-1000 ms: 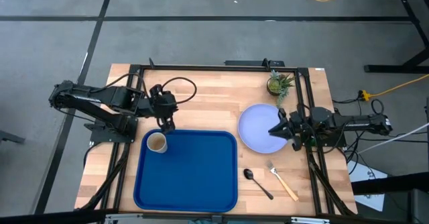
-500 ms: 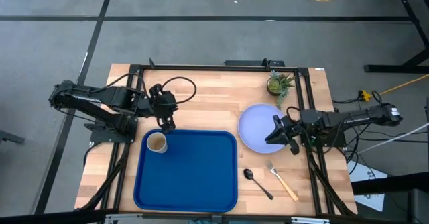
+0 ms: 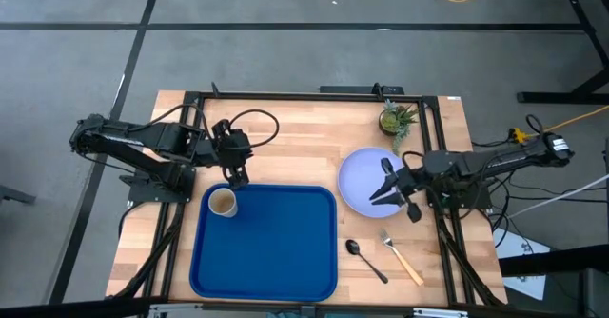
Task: Pick and place plate/cup/fork/spoon on tray
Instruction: Put the purple plate on the blue serving tray
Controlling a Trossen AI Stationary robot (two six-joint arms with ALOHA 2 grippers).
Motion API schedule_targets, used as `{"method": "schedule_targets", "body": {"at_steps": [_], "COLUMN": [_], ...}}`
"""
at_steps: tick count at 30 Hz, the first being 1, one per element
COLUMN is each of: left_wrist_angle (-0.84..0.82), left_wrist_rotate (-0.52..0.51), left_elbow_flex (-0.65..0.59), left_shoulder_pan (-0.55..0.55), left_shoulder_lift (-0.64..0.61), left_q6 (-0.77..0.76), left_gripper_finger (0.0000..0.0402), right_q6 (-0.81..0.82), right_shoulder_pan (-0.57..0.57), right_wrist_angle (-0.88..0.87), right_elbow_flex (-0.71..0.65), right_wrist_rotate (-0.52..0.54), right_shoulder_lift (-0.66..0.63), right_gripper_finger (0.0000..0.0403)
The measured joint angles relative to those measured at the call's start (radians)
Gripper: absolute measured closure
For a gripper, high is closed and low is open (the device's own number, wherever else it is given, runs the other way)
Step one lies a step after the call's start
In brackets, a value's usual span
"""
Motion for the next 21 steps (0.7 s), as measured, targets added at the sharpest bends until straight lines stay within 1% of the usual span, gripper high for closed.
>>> {"method": "schedule_targets", "body": {"at_steps": [3, 8, 11, 18, 21], "left_wrist_angle": [0.0, 0.0, 0.0, 0.0, 0.0], "left_wrist_rotate": [0.0, 0.001, 0.001, 0.001, 0.002], "left_elbow_flex": [0.0, 0.0, 0.0, 0.0, 0.0], "left_shoulder_pan": [0.0, 0.0, 0.0, 0.0, 0.0], "left_shoulder_lift": [0.0, 0.0, 0.0, 0.0, 0.0], "left_q6": [0.0, 0.0, 0.0, 0.0, 0.0], "left_gripper_finger": [0.0368, 0.0368, 0.0368, 0.0368, 0.0368], "right_q6": [-0.008, -0.002, -0.022, -0.022, 0.027], "right_shoulder_pan": [0.0, 0.003, 0.003, 0.003, 0.003], "right_wrist_angle": [-0.056, -0.057, -0.076, -0.224, -0.304], "right_elbow_flex": [0.0, 0.019, 0.069, 0.206, 0.26], "right_wrist_rotate": [0.055, 0.113, 0.156, 0.299, 0.345], "right_shoulder_lift": [0.046, 0.15, 0.217, 0.409, 0.486], "right_gripper_finger": [0.0341, 0.0341, 0.0341, 0.0341, 0.0341]}}
